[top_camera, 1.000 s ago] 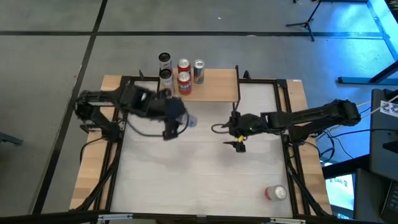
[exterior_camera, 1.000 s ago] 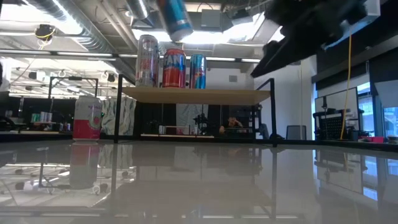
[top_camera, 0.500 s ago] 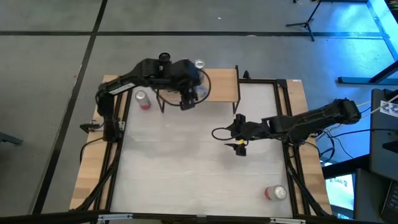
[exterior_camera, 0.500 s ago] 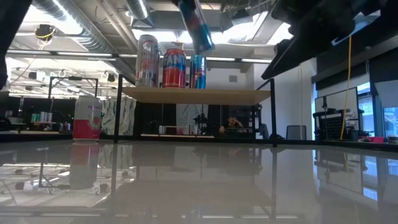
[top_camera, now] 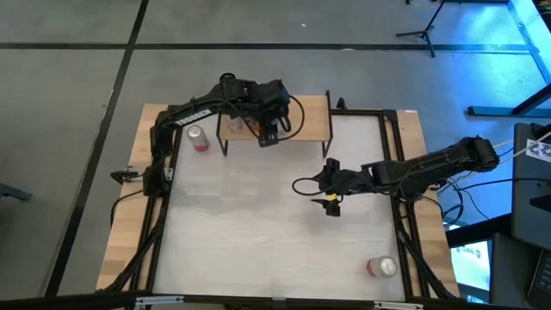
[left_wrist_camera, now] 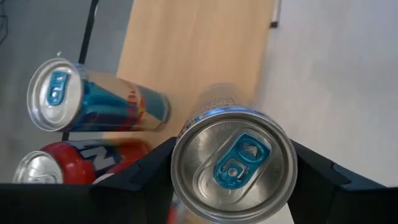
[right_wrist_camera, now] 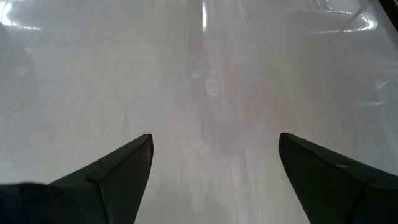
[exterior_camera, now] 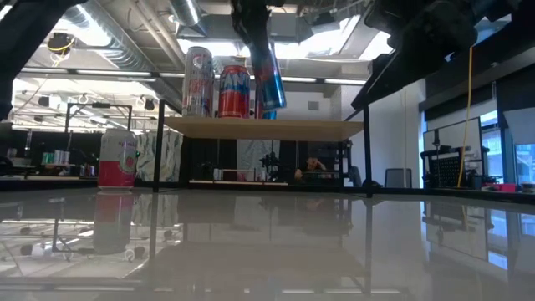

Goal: Place canned beverage on shelf
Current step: Put the blue soda can on the shelf

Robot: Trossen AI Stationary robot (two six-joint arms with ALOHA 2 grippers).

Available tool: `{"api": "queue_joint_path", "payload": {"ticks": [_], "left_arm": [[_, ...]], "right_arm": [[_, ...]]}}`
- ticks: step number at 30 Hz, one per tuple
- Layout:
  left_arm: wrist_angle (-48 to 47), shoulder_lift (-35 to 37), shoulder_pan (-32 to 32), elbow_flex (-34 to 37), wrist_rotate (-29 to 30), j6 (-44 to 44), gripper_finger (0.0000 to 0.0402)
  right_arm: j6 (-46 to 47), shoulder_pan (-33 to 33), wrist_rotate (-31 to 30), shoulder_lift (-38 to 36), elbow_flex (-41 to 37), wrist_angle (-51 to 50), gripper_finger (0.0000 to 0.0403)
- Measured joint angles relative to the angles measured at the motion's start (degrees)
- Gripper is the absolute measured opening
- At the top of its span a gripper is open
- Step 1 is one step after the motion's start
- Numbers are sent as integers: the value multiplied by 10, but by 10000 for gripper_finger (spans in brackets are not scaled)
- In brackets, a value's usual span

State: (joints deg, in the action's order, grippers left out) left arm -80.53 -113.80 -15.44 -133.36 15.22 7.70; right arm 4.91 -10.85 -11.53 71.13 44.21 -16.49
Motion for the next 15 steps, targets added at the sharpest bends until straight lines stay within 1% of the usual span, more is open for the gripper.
{"api": "queue_joint_path", "payload": {"ticks": [3, 7, 15], "left_arm": [[0, -3, -7, 0, 2, 4, 225], [0, -3, -15, 0, -33, 2, 227], [-12, -4, -32, 8, -35, 4, 229]], "right_arm": [[0, 0, 0, 0, 0, 0, 342], [0, 0, 0, 0, 0, 1, 342], [0, 0, 0, 0, 0, 1, 342]]}}
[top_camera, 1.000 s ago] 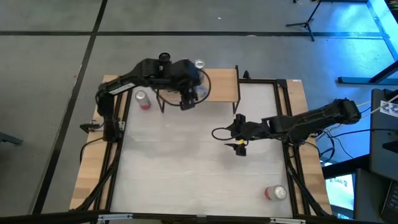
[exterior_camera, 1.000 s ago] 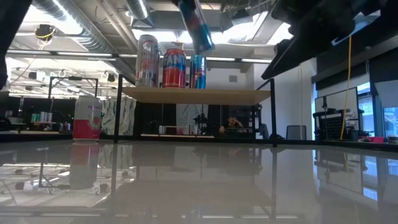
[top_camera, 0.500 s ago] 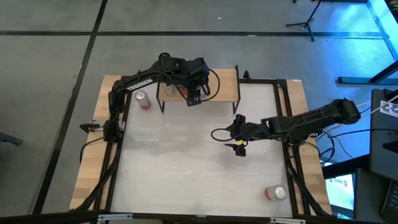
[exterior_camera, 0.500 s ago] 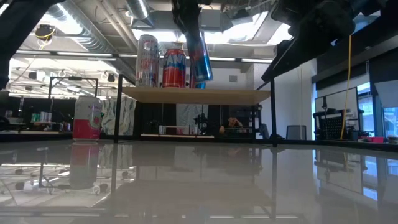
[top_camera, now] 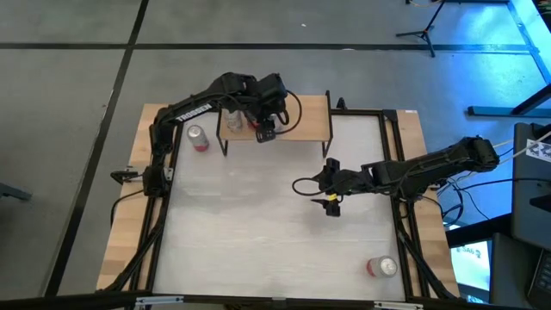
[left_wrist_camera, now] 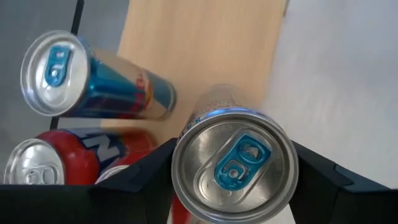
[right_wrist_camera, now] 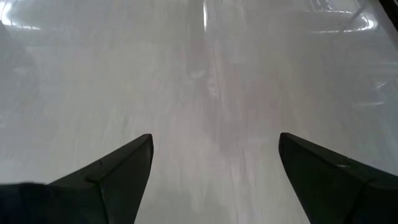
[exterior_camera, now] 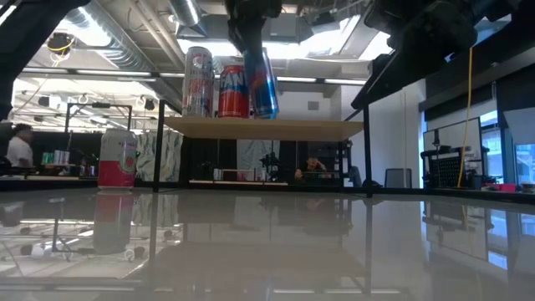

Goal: Place canned beverage on shelf
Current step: Put the blue soda can on the shelf

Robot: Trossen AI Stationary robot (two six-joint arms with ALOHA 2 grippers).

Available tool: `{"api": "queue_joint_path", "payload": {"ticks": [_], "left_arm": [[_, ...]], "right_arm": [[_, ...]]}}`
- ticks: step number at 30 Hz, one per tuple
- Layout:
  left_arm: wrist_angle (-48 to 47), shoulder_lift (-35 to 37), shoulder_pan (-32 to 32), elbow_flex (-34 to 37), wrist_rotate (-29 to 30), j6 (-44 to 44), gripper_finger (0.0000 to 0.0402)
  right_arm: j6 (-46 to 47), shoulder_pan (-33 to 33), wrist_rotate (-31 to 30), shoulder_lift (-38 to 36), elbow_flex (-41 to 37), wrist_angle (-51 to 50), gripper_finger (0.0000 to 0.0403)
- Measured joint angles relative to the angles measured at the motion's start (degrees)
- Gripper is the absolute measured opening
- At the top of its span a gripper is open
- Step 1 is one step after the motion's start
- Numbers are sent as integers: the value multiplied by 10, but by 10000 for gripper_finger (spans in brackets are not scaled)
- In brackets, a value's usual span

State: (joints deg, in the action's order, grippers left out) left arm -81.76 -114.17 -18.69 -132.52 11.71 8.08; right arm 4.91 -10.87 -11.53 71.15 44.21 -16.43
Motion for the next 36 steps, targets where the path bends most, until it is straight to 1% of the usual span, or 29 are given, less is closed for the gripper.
{"api": "queue_joint_path", "payload": {"ticks": [7, 19, 22, 27, 30, 36], "left_arm": [[1, 1, -12, 17, -7, -4, 229], [8, 1, -12, 19, -2, 1, 232], [9, 1, -12, 19, -2, 2, 246], [11, 1, -13, 20, -1, 15, 286], [20, 1, -14, 20, 12, 17, 305], [24, 1, -15, 20, 16, 31, 318]], "right_arm": [[0, 0, 0, 0, 0, 0, 342], [-1, 0, 0, 0, 0, 0, 342], [-1, 0, 0, 0, 0, 0, 342], [-1, 0, 0, 0, 0, 0, 342], [-1, 0, 0, 0, 0, 0, 342], [-2, 0, 0, 0, 0, 0, 342]]}}
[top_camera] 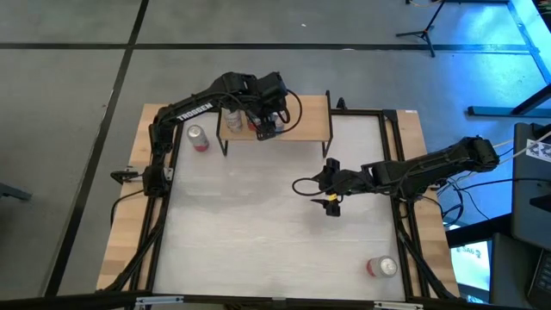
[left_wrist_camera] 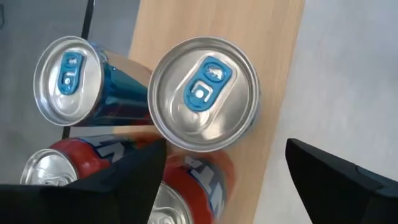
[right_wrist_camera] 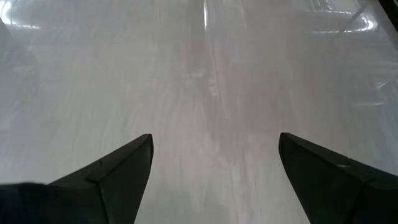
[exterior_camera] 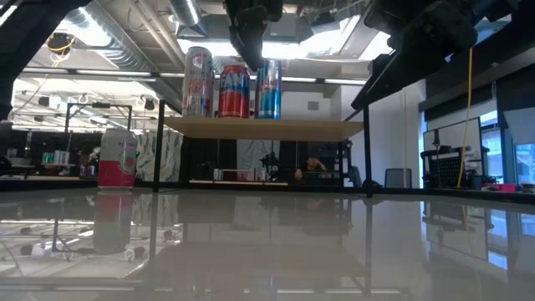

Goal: Place canned beverage on shelf
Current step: Put the blue soda can on the shelf, then put the right pink soda can on the shelf

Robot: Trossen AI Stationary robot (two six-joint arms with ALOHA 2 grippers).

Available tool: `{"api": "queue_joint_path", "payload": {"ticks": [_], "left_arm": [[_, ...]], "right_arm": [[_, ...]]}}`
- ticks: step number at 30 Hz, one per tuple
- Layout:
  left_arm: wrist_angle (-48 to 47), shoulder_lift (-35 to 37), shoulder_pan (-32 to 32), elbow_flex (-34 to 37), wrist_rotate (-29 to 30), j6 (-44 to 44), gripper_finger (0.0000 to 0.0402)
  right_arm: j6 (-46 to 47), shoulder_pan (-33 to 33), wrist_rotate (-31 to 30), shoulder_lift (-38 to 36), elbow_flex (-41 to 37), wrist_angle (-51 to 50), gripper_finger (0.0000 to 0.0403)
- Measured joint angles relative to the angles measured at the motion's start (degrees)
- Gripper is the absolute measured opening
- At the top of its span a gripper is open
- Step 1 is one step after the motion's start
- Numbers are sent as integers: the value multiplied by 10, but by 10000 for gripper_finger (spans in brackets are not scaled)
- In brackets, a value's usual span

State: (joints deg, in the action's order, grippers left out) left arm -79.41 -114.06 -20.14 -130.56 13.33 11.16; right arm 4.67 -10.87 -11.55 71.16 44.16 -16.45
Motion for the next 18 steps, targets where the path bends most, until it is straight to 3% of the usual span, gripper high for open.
{"api": "queue_joint_path", "payload": {"ticks": [9, 18], "left_arm": [[-7, 17, 27, -15, 72, 0, 314], [-109, 100, 93, -22, 67, -89, 314]], "right_arm": [[0, 0, 0, 0, 0, 0, 342], [0, 0, 0, 0, 0, -1, 342]]}}
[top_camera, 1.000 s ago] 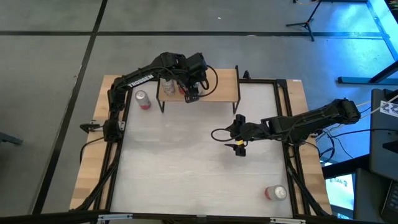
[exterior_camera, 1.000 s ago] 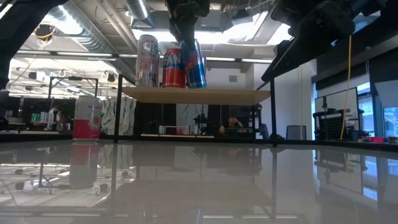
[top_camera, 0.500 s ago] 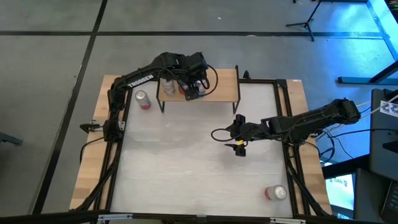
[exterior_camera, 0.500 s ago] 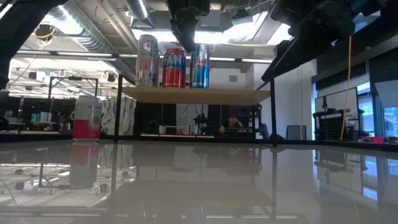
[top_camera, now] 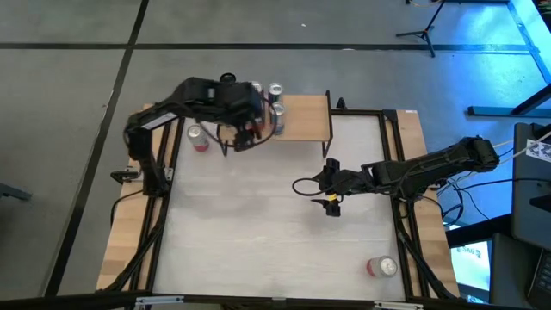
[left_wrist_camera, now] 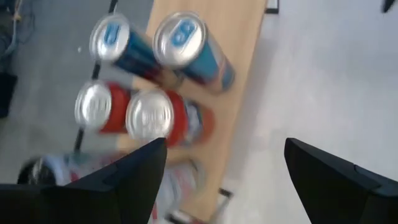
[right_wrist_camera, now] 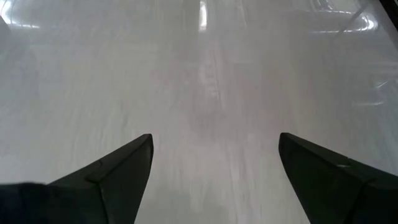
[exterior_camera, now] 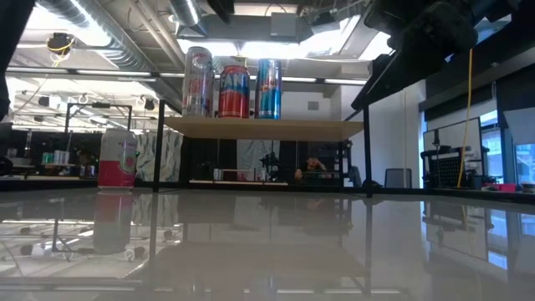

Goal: Place canned beverage on shelf
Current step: Put the right pink soda can on the shelf

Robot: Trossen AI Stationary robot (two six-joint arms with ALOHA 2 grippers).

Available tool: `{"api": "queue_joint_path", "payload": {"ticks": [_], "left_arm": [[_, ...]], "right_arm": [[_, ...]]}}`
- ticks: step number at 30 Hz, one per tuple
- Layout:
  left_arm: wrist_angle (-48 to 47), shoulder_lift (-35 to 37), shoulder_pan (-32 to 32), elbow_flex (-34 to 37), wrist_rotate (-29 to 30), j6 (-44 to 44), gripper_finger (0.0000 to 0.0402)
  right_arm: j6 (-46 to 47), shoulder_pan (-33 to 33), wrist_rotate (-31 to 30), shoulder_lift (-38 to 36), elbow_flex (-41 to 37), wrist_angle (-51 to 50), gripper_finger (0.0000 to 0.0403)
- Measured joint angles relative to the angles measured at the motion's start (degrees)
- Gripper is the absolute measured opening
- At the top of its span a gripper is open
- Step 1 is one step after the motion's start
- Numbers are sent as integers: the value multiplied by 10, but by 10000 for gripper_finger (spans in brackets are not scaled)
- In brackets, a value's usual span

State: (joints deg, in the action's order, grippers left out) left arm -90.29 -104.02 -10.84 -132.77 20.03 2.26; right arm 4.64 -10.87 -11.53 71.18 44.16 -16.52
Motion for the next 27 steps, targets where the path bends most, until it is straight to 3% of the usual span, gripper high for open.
{"api": "queue_joint_path", "payload": {"ticks": [5, 9, 21, 27], "left_arm": [[2, 52, 18, 25, -12, -46, 314], [3, 107, 15, 86, -1, -80, 314], [2, 311, -10, 413, 18, -171, 314], [39, 367, -26, 535, 19, -173, 314]], "right_arm": [[1, 0, 0, 0, 0, 1, 342], [1, 0, 0, 0, 0, 2, 342], [-6, 0, 0, 0, 0, 4, 342], [-9, 0, 0, 0, 0, 32, 342]]}}
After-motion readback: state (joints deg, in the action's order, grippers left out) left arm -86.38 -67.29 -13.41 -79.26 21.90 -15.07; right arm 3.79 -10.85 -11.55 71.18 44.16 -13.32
